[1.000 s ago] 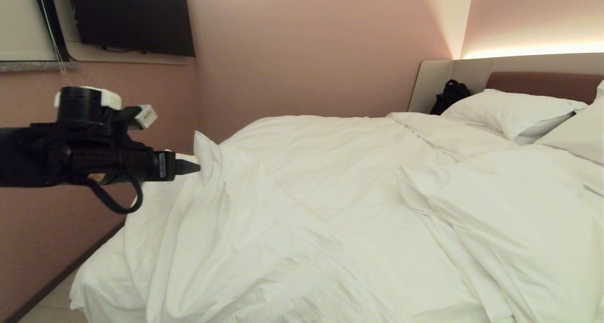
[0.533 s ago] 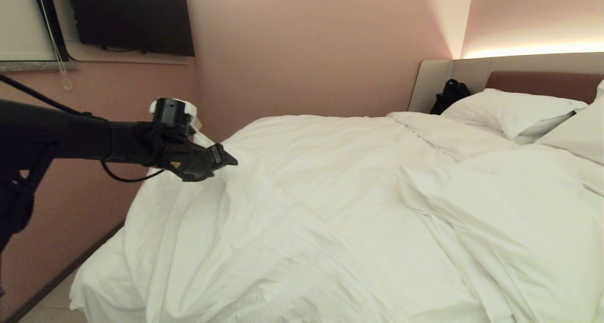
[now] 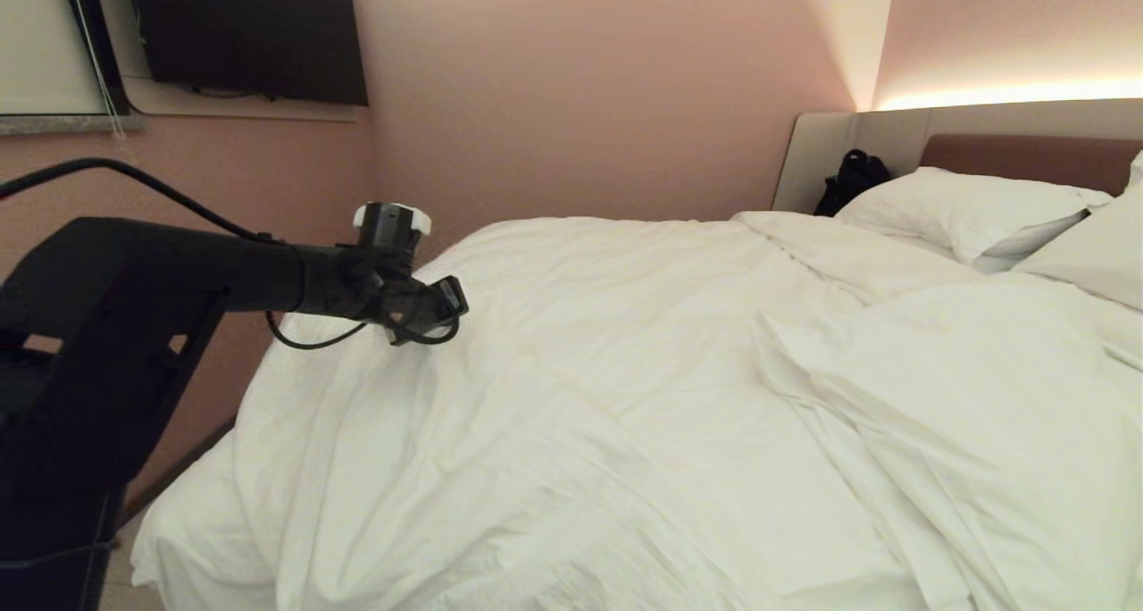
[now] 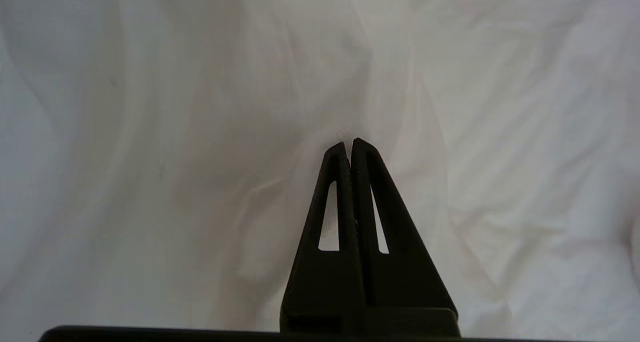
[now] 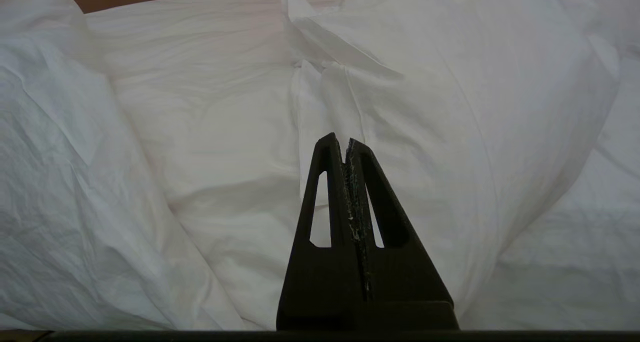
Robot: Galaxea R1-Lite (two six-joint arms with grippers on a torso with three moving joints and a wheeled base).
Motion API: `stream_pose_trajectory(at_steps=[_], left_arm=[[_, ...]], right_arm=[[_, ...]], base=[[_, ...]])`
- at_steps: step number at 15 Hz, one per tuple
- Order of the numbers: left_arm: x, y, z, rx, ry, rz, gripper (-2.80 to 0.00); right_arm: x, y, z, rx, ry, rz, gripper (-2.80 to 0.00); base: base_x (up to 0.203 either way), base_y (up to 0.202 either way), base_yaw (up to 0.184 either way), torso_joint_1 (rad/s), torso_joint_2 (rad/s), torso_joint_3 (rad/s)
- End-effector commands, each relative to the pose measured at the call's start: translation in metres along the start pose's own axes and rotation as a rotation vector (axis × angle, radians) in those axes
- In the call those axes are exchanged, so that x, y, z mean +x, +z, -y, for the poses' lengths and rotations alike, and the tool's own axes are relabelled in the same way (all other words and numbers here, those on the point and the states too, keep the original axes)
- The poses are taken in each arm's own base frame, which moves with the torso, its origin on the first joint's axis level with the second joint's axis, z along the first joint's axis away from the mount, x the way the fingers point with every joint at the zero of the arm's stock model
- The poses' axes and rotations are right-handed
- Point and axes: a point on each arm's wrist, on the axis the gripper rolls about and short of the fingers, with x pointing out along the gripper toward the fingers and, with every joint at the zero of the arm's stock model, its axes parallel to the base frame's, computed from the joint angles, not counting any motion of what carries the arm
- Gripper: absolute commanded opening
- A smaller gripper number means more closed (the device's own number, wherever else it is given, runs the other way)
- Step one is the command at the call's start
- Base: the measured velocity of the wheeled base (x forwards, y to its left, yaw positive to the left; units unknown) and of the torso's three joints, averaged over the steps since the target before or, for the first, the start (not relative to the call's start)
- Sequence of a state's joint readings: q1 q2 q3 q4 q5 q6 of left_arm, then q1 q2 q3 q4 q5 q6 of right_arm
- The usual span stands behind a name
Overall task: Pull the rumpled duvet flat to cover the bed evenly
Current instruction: Hold the folded corner of the quilt
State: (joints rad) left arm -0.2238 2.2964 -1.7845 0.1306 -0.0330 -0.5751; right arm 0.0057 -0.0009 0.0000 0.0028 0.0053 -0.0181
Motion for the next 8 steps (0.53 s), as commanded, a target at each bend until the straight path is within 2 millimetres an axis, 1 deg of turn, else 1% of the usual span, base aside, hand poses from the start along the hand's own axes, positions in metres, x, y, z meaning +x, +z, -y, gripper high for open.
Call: stream_pose_trajectory(at_steps=[1, 5, 8], left_arm=[[0.013, -0.009, 0.004, 0.003, 0.003, -0.019, -2.80], [0.010, -0.008, 0.010, -0.002, 0.003, 0.005, -2.80], [0.012, -0.006, 0.015, -0.023, 0.066, 0.073, -2.80]], right_arm=[[0.000, 0.000, 0.000, 0.000, 0.000, -0.001, -2.80], [0.000, 0.000, 0.000, 0.000, 0.001, -0.001, -2.80], [0.000, 0.000, 0.000, 0.000, 0.000, -0.001, -2.80]], base=[[0.000, 0.000, 0.000, 0.000, 0.00, 0.000], [0.000, 0.000, 0.000, 0.000, 0.00, 0.000], [0.000, 0.000, 0.000, 0.000, 0.00, 0.000]])
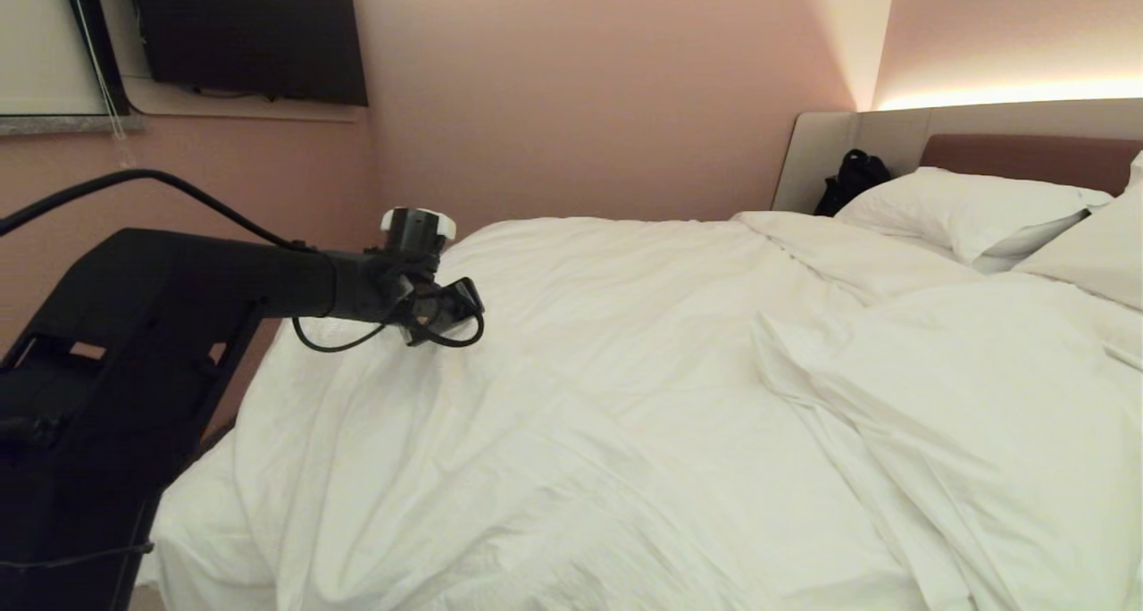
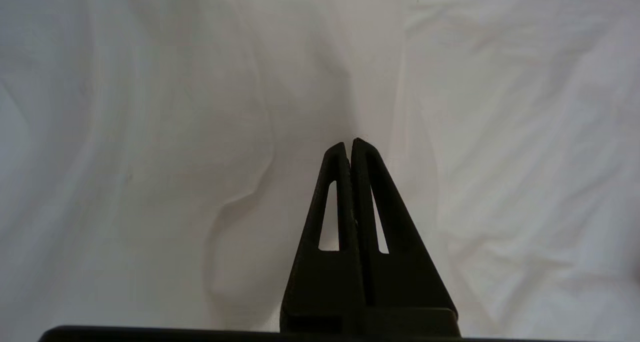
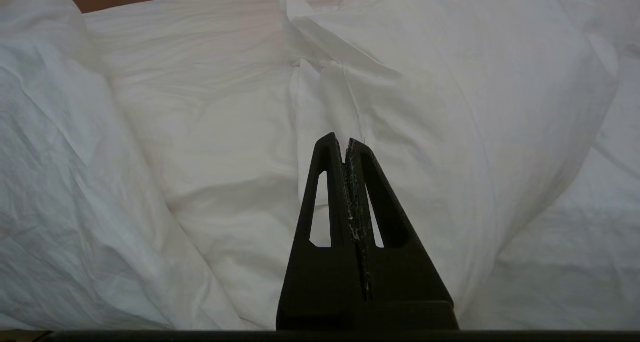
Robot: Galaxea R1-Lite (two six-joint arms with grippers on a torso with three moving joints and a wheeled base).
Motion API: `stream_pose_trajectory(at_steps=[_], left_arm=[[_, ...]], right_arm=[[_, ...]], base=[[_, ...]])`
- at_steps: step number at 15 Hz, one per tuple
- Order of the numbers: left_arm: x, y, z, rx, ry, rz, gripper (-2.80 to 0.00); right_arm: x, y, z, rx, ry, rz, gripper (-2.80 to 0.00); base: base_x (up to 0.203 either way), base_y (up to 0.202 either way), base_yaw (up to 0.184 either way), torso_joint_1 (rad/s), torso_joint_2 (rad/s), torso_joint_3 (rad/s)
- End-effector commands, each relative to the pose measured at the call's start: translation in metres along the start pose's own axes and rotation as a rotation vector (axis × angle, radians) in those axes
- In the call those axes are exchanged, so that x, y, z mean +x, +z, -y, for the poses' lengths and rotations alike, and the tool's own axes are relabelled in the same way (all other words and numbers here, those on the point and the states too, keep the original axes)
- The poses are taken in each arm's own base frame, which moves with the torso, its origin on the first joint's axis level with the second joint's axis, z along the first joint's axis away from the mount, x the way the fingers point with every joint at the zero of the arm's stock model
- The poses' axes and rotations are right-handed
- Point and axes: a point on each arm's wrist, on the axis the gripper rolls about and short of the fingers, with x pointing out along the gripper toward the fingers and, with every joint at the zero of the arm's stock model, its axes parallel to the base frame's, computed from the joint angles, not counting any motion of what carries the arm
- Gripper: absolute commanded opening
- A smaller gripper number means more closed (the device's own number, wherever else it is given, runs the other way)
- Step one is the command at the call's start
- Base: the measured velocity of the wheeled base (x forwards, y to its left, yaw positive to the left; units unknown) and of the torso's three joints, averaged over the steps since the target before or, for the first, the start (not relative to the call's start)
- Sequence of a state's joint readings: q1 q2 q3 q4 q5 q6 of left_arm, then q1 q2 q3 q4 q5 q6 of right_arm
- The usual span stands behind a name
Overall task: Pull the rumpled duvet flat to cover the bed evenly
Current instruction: Hold the folded corner of the quilt
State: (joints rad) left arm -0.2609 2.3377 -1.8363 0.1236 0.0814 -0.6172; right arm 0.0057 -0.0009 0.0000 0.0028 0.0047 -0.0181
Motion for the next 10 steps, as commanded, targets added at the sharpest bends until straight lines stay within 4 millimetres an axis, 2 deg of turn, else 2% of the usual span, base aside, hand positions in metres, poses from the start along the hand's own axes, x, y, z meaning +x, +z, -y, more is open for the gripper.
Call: stream_pose_trajectory(at_steps=[1, 3, 4, 5, 8, 10], left_arm=[[0.002, 0.001, 0.002, -0.003, 0.011, 0.016, -2.80], [0.004, 0.005, 0.005, -0.007, 0.007, 0.040, -2.80], [0.006, 0.006, 0.005, -0.011, 0.020, 0.058, -2.66], [0.009, 0.007, 0.006, -0.024, 0.038, 0.077, 0.00], [0.016, 0.005, 0.004, -0.034, 0.051, 0.087, 0.00], [0.030, -0.002, 0.001, -0.033, 0.051, 0.088, 0.00]], right_arm=[[0.000, 0.000, 0.000, 0.000, 0.000, -0.001, -2.80], [0.000, 0.000, 0.000, 0.000, 0.002, -0.001, -2.80], [0.000, 0.000, 0.000, 0.000, 0.001, -0.001, -2.80], [0.000, 0.000, 0.000, 0.000, 0.000, -0.001, -2.80], [0.000, 0.000, 0.000, 0.000, 0.001, -0.001, -2.80], [0.000, 0.000, 0.000, 0.000, 0.000, -0.001, -2.80]], base=[[0.000, 0.000, 0.000, 0.000, 0.00, 0.000], [0.000, 0.000, 0.000, 0.000, 0.00, 0.000], [0.000, 0.000, 0.000, 0.000, 0.00, 0.000], [0.000, 0.000, 0.000, 0.000, 0.00, 0.000], [0.000, 0.000, 0.000, 0.000, 0.00, 0.000], [0.000, 0.000, 0.000, 0.000, 0.00, 0.000]])
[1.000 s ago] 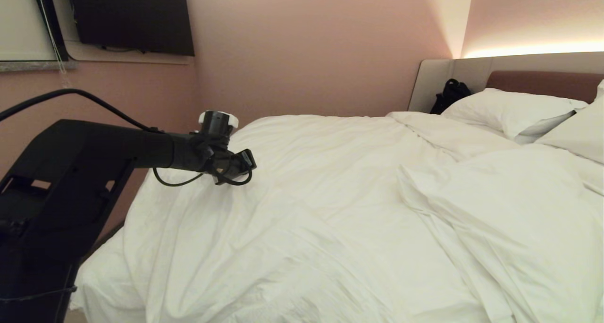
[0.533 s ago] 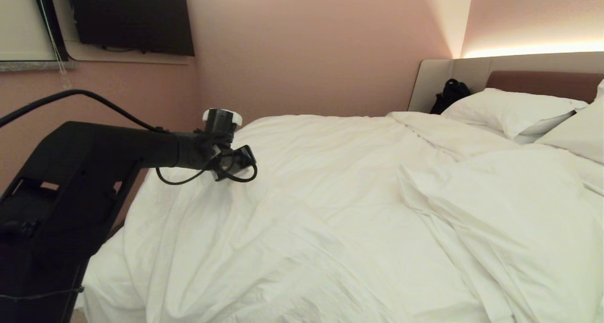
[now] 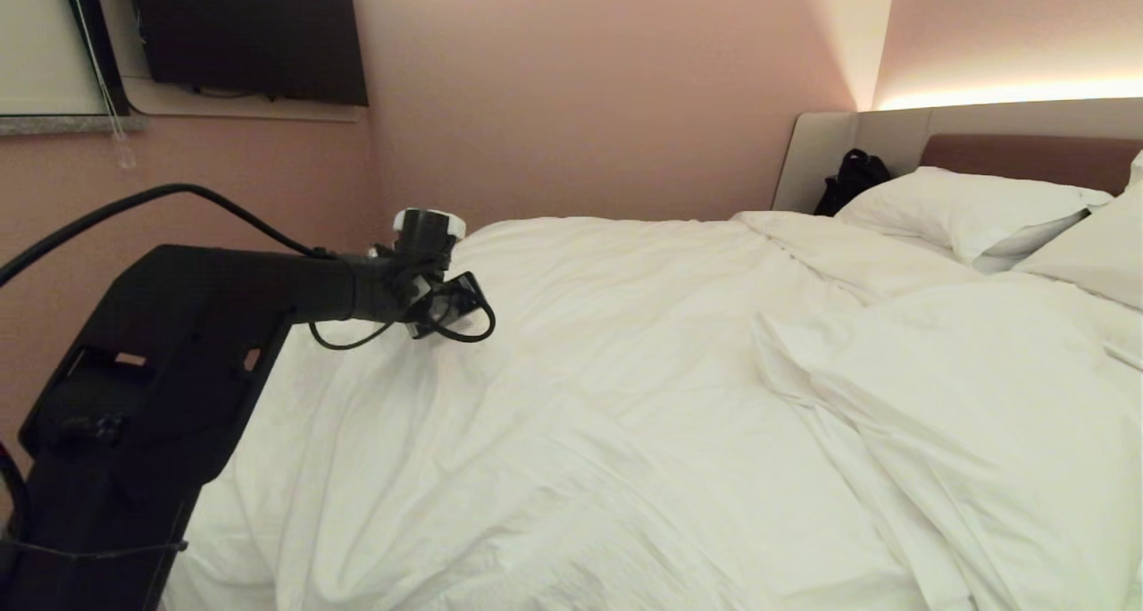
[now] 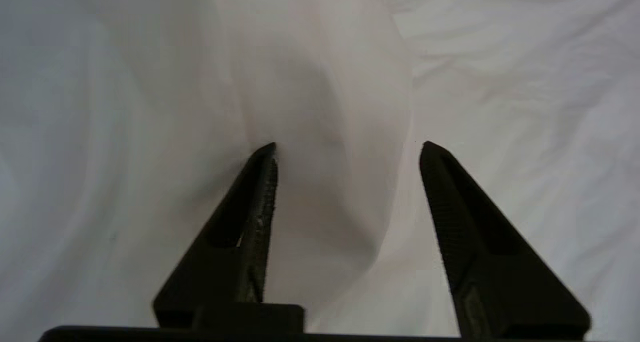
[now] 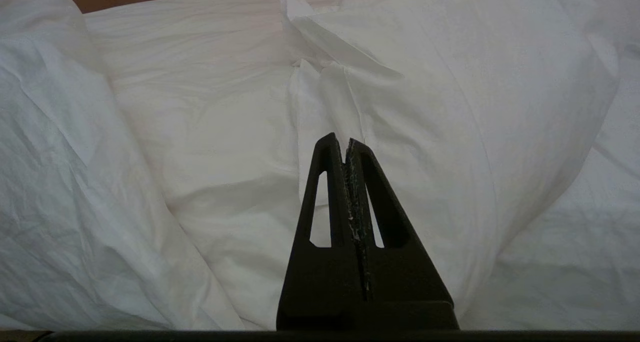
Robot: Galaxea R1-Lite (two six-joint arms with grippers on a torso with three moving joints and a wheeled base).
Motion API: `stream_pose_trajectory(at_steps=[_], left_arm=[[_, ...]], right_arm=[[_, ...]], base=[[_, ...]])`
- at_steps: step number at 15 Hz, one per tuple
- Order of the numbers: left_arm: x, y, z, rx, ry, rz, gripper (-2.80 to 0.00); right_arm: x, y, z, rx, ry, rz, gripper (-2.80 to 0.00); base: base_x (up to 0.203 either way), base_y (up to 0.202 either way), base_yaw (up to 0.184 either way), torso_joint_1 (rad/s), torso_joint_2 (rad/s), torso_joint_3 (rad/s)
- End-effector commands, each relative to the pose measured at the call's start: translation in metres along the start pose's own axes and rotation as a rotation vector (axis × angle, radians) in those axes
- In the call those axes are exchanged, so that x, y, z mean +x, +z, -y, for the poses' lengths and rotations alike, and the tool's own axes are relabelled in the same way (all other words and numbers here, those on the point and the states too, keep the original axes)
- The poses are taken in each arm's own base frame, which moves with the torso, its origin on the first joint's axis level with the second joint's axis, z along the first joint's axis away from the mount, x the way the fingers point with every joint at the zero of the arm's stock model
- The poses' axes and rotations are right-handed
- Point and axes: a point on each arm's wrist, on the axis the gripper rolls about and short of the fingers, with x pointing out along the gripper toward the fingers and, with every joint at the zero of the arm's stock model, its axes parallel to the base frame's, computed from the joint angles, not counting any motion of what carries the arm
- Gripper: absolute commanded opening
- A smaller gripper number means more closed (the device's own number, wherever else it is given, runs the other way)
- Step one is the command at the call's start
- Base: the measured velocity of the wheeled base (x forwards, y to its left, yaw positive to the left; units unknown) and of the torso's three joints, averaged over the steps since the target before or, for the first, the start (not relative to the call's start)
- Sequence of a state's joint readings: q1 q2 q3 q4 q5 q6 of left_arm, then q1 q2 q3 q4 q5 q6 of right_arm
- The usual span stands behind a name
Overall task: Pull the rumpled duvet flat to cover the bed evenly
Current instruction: Hold the folded corner of the quilt
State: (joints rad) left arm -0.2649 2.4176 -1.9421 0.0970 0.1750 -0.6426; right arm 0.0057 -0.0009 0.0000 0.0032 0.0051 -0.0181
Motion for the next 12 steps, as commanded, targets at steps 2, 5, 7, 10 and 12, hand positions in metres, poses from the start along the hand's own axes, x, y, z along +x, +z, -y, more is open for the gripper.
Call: stream_pose_trajectory(at_steps=[2, 5, 7, 10, 12], left_arm=[[0.024, -0.015, -0.007, -0.003, 0.002, 0.006, 0.00], [0.040, -0.030, -0.014, 0.008, 0.024, -0.027, 0.00], [0.049, -0.041, -0.021, 0.015, 0.051, -0.062, 0.00], [0.062, -0.060, -0.032, 0.035, 0.102, -0.129, 0.00], [0.066, -0.066, -0.034, 0.053, 0.108, -0.141, 0.00]], right_arm=[[0.000, 0.000, 0.000, 0.000, 0.000, -0.001, -2.80], [0.000, 0.000, 0.000, 0.000, 0.000, -0.001, -2.80], [0.000, 0.000, 0.000, 0.000, 0.000, -0.001, -2.80], [0.000, 0.000, 0.000, 0.000, 0.001, -0.001, -2.80], [0.000, 0.000, 0.000, 0.000, 0.000, -0.001, -2.80]], base=[[0.000, 0.000, 0.000, 0.000, 0.00, 0.000], [0.000, 0.000, 0.000, 0.000, 0.00, 0.000], [0.000, 0.000, 0.000, 0.000, 0.00, 0.000], [0.000, 0.000, 0.000, 0.000, 0.00, 0.000], [0.000, 0.000, 0.000, 0.000, 0.00, 0.000]])
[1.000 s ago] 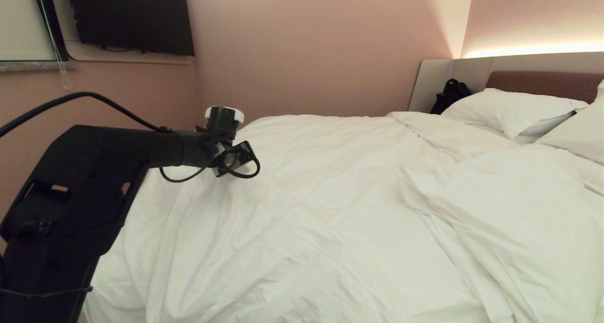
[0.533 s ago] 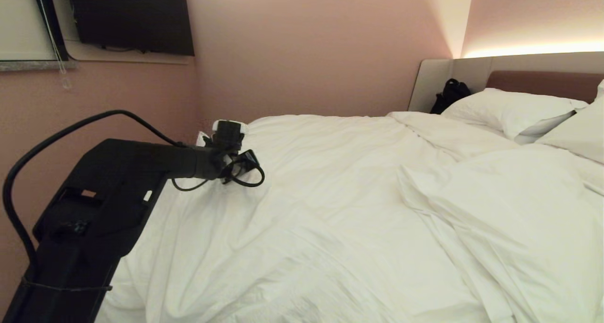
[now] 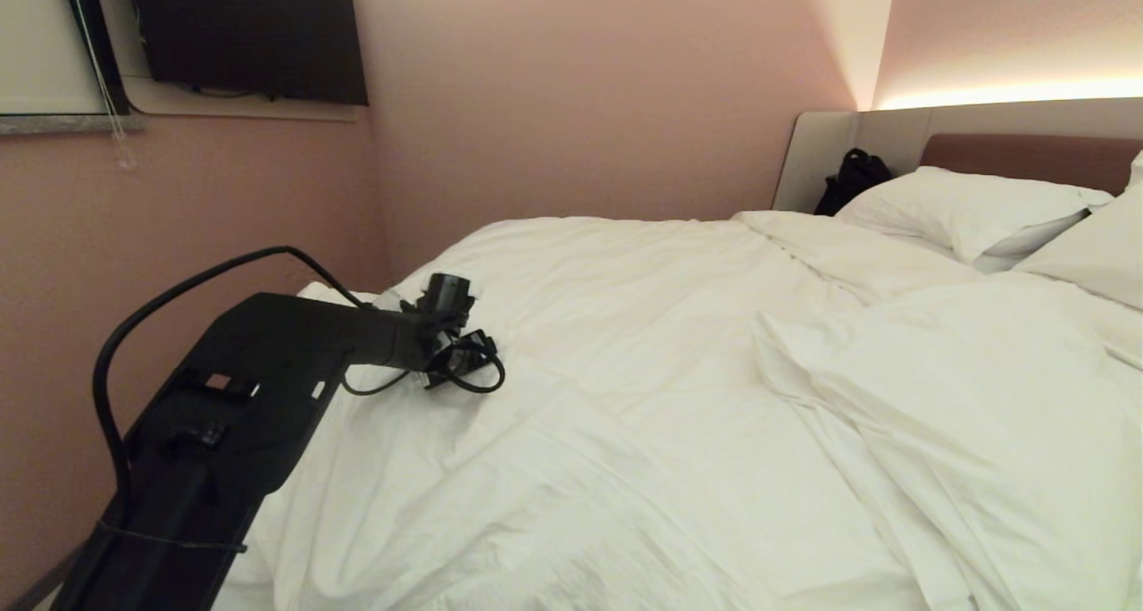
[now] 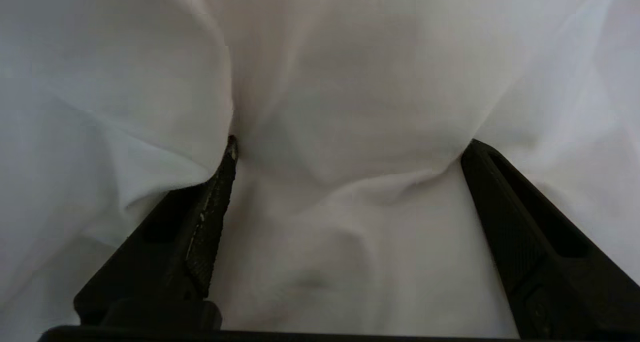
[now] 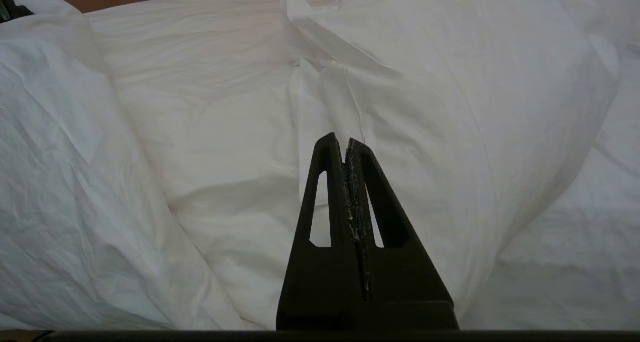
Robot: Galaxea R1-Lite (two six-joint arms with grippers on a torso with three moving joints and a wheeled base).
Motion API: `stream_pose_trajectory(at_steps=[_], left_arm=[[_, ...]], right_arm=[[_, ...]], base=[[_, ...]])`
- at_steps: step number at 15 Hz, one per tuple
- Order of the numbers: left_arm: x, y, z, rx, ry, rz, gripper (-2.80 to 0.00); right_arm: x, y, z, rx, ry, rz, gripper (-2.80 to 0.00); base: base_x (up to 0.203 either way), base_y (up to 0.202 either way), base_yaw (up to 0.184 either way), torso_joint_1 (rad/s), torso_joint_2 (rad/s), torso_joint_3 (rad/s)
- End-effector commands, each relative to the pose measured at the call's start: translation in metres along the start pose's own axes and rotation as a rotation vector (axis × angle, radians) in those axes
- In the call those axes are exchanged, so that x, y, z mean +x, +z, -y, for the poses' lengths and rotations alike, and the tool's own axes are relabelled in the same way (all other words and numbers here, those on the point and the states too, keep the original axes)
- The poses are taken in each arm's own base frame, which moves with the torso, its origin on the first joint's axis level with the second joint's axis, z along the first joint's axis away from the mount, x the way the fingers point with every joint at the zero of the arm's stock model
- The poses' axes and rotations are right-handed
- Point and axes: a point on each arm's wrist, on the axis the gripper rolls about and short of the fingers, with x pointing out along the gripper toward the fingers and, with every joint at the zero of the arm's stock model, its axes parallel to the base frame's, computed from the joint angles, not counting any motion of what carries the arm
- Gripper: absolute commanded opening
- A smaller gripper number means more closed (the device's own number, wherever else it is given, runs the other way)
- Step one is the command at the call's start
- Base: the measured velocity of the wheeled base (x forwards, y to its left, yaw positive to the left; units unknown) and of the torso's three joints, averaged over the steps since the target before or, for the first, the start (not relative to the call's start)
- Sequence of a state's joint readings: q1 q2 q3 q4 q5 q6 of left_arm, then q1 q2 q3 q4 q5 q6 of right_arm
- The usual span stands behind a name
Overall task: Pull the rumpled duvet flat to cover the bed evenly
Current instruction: Hold the folded corner of the quilt
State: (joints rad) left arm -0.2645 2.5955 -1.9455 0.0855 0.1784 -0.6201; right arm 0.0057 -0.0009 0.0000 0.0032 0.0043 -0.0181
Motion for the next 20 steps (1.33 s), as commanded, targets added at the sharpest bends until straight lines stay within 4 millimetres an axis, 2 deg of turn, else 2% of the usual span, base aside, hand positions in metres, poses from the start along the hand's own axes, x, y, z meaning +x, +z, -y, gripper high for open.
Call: stream_pose_trajectory(at_steps=[1, 5, 6, 7, 14, 17, 20], left_arm=[[0.007, -0.007, -0.003, 0.005, 0.013, -0.016, 0.00], [0.009, -0.008, -0.004, 0.008, 0.017, -0.021, 0.00], [0.009, -0.008, -0.004, 0.008, 0.017, -0.022, -0.35], [0.008, -0.008, -0.004, 0.007, 0.017, -0.022, -2.80], [0.005, -0.008, -0.006, 0.013, 0.060, -0.024, -2.80], [-0.008, -0.001, -0.005, 0.015, 0.075, -0.039, -2.80], [-0.030, 0.012, -0.008, 0.008, 0.101, -0.055, -2.80]], right_arm=[[0.000, 0.000, 0.000, 0.000, 0.001, -0.001, -2.80], [0.000, 0.000, 0.000, 0.000, 0.002, -0.001, -2.80], [0.000, 0.000, 0.000, 0.000, 0.001, -0.001, -2.80], [0.000, 0.000, 0.000, 0.000, 0.002, -0.001, -2.80], [0.000, 0.000, 0.000, 0.000, 0.002, -0.001, -2.80], [0.000, 0.000, 0.000, 0.000, 0.001, -0.001, -2.80], [0.000, 0.000, 0.000, 0.000, 0.002, -0.001, -2.80]], base=[[0.000, 0.000, 0.000, 0.000, 0.00, 0.000], [0.000, 0.000, 0.000, 0.000, 0.00, 0.000], [0.000, 0.000, 0.000, 0.000, 0.00, 0.000], [0.000, 0.000, 0.000, 0.000, 0.00, 0.000], [0.000, 0.000, 0.000, 0.000, 0.00, 0.000], [0.000, 0.000, 0.000, 0.000, 0.00, 0.000], [0.000, 0.000, 0.000, 0.000, 0.00, 0.000]])
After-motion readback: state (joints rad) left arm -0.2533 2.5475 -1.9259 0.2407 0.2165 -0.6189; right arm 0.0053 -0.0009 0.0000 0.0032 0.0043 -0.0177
